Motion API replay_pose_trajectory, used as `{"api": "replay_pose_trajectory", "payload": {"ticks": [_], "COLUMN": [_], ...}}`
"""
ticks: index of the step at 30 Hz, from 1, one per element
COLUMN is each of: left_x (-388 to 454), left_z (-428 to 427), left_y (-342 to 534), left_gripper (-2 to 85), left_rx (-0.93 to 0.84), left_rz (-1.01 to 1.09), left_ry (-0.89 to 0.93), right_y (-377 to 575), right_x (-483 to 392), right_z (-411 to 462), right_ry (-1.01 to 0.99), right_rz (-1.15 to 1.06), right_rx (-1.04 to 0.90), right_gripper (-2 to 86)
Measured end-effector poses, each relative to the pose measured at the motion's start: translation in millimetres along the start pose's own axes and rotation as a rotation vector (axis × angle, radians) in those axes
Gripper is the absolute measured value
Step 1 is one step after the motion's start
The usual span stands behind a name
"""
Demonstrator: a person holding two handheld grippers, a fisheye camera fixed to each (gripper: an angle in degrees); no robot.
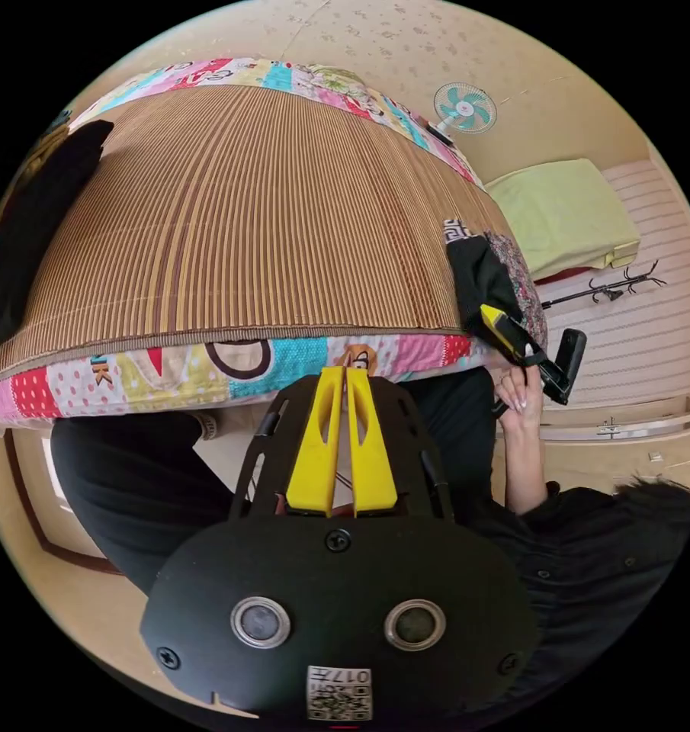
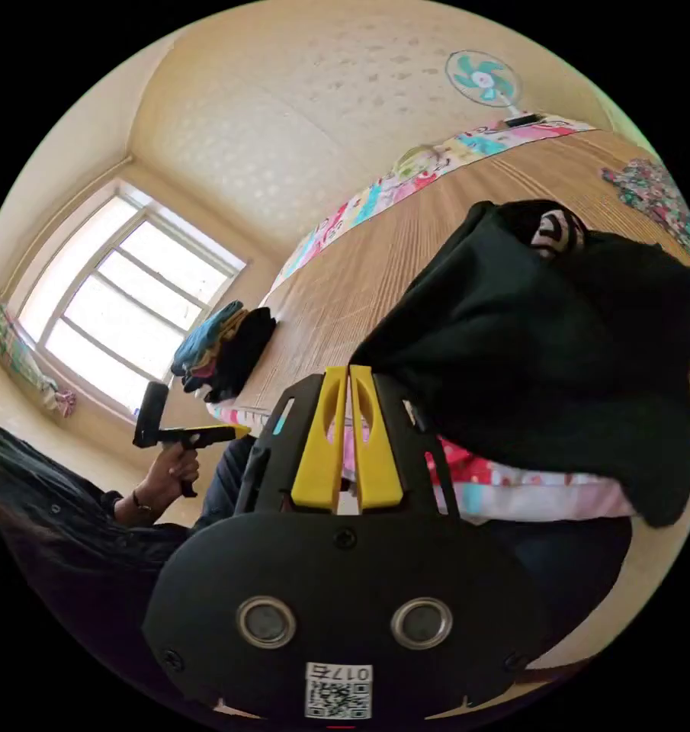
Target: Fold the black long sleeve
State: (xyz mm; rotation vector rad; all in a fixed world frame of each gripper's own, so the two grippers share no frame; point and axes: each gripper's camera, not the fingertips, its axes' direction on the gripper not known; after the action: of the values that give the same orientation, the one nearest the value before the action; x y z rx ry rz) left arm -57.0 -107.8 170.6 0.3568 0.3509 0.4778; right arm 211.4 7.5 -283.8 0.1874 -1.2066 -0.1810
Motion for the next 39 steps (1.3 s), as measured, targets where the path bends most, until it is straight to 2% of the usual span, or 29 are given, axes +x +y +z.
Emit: {"api": "replay_pose_trajectory", "payload": {"ticks": [2,4,6,9,10,12,14,16,18,20,21,23,24,26,30,32,35,39], "left_x": [3.2,4.1,1.1,-2.0,-1.9,3.8,10.0,14.7,10.2,-6.9,-24.2,-52.3,-70.8,-95.0,-129.3,-131.5,-111.5,-71.7], "left_z": [-5.8,-10.1,-8.7,1.0,2.6,7.2,5.9,1.5,11.7,39.7,57.1,68.5,67.5,60.4,38.6,23.7,14.0,82.8], "left_y": [-4.9,-8.0,-13.7,-31.3,-36.7,-63.2,-82.4,-95.7,-106.4,-110.3,-105.8,-89.5,-74.9,-52.7,-34.6,-50.3,-99.2,-166.9], "left_gripper": [-0.4,0.4,4.2,6.6,7.0,8.5,9.6,10.7,11.4,10.4,5.8,1.5,0.3,-0.1,2.8,6.8,11.4,12.9], "left_rx": [0.033,0.058,0.068,0.070,0.073,0.078,0.075,0.091,0.054,-0.053,-0.106,-0.101,-0.073,-0.039,0.016,0.080,0.148,-0.075], "left_rz": [0.032,0.055,0.073,0.079,0.077,0.097,0.118,0.144,0.128,0.049,-0.020,-0.092,-0.145,-0.220,-0.307,-0.288,-0.155,-0.026], "left_ry": [0.005,0.017,0.073,0.150,0.170,0.266,0.321,0.362,0.369,0.327,0.310,0.343,0.343,0.301,0.235,0.270,0.311,0.268], "right_y": [3.0,-4.1,-18.3,-51.7,-61.2,-65.4,-60.8,-46.1,-30.3,-15.5,-8.3,-4.0,-6.4,-19.6,-72.9,-98.8,-126.0,-126.5], "right_x": [-22.0,-24.3,-8.4,31.7,45.0,46.0,16.8,-40.6,-75.5,-88.8,-87.9,-82.3,-78.8,-69.2,-40.9,-27.9,-18.5,-21.1], "right_z": [-9.4,-37.1,-45.3,-15.3,11.2,34.9,27.9,17.5,26.8,46.5,61.7,75.4,73.9,56.7,11.8,1.4,-13.6,-25.5], "right_ry": [0.019,0.169,0.239,0.134,0.097,0.018,-0.072,-0.228,-0.239,-0.175,-0.156,-0.215,-0.306,-0.340,-0.030,0.093,0.109,0.025], "right_rz": [-0.073,-0.041,0.024,0.090,0.108,0.127,0.048,-0.143,-0.238,-0.246,-0.241,-0.257,-0.283,-0.274,-0.243,-0.193,-0.158,-0.122], "right_rx": [0.034,0.140,0.156,-0.015,-0.141,-0.227,-0.154,-0.087,-0.114,-0.186,-0.270,-0.396,-0.441,-0.404,-0.271,-0.241,-0.166,-0.104], "right_gripper": [2.2,4.3,8.3,11.6,10.5,7.4,5.6,5.1,5.5,6.3,6.6,5.9,4.7,4.6,7.0,8.8,9.6,9.0]}}
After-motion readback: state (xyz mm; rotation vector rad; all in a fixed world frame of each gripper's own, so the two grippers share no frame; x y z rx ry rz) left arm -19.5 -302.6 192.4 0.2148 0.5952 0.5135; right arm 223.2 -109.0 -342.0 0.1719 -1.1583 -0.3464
